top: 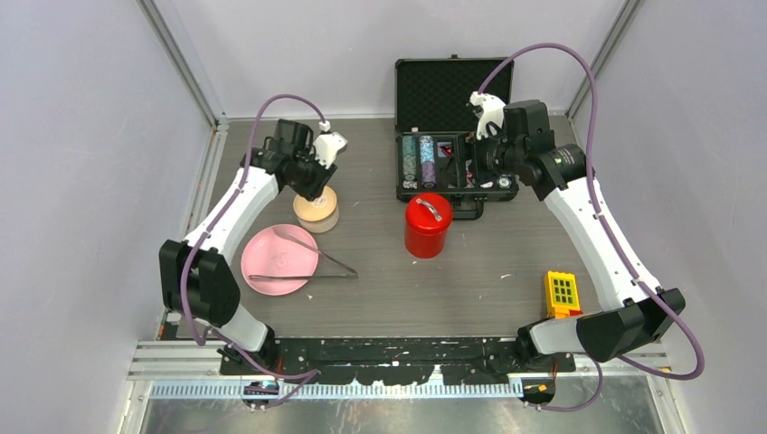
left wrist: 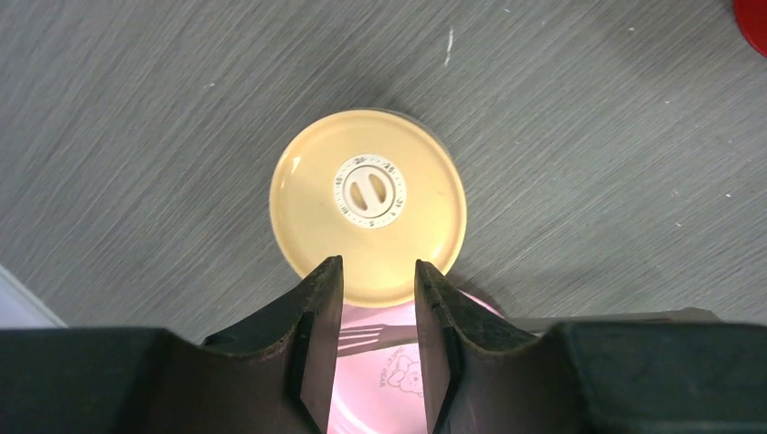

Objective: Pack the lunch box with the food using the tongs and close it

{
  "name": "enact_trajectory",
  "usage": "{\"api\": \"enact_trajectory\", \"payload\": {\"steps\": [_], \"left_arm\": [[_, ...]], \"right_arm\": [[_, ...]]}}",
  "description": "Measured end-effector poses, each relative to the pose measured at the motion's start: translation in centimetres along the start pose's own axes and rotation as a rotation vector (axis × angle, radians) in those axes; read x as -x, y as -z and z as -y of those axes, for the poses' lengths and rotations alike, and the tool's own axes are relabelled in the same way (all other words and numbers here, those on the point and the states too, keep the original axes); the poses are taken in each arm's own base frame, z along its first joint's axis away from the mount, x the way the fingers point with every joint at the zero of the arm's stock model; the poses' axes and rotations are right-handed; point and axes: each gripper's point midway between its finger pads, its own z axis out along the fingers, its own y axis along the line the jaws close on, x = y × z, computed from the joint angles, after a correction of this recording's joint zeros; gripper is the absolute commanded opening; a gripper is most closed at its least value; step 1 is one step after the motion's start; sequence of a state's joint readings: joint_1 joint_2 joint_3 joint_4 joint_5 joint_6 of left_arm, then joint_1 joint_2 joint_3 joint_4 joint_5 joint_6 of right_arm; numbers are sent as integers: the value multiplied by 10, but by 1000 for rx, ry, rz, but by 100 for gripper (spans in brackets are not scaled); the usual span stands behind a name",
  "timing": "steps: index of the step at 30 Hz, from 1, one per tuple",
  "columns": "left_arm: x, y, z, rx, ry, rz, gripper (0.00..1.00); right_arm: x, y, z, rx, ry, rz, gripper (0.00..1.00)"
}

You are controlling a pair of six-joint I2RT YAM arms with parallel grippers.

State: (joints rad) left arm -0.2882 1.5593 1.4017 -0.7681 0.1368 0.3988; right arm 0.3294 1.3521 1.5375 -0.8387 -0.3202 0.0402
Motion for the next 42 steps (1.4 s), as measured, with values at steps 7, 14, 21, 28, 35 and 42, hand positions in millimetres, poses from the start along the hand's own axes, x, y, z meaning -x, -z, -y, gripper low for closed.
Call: {"api": "enact_trajectory", "payload": {"steps": [7,14,21,28,35,42], "left_arm": [[-10,-23,11,-51,1,-40,42],[-28,-46,16,-76,6,-97,51],[-40,-62,15,-68,6,-124,55],[-34,-72,10,-51,2,-96,55],[-36,-78,6,-87,37,-85,55],[-37,-82,-1,-153,102,-50,56]], "right_arm": [[0,0,1,-2,-2,0,78],[-1,0,1,-1,-2,-3,78],[-3,-1,1,-2,-4,-8,78],[-4,0,2,-3,-6,-12,78],[-4,0,2,-3,-6,-13,78],[-4,0,2,-3,-6,-14,78]]}}
